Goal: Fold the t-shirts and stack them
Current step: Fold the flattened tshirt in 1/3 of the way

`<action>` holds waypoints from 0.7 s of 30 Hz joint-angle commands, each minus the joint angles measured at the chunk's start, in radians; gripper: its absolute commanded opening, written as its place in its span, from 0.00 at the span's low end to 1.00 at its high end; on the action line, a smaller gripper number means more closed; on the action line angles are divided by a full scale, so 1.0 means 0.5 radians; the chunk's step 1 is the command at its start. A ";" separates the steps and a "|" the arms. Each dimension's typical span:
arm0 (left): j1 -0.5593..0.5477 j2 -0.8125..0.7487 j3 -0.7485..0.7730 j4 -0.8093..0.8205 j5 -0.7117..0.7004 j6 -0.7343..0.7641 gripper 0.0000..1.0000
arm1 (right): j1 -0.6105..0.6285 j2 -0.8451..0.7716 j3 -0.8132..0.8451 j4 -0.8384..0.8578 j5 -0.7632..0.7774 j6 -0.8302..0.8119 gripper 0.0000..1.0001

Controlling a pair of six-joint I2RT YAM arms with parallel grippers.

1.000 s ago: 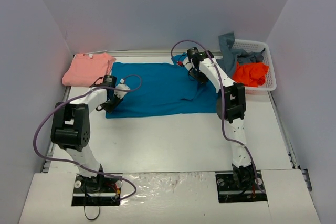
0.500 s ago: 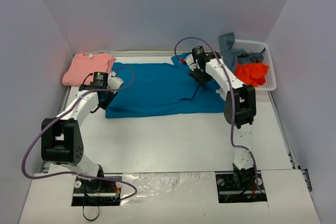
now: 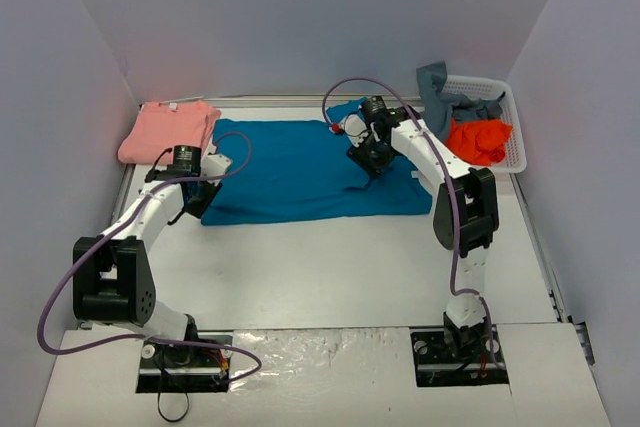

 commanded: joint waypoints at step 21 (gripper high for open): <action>0.010 -0.009 -0.055 0.012 0.068 -0.071 0.33 | 0.173 0.283 0.046 -0.010 0.034 -0.029 0.35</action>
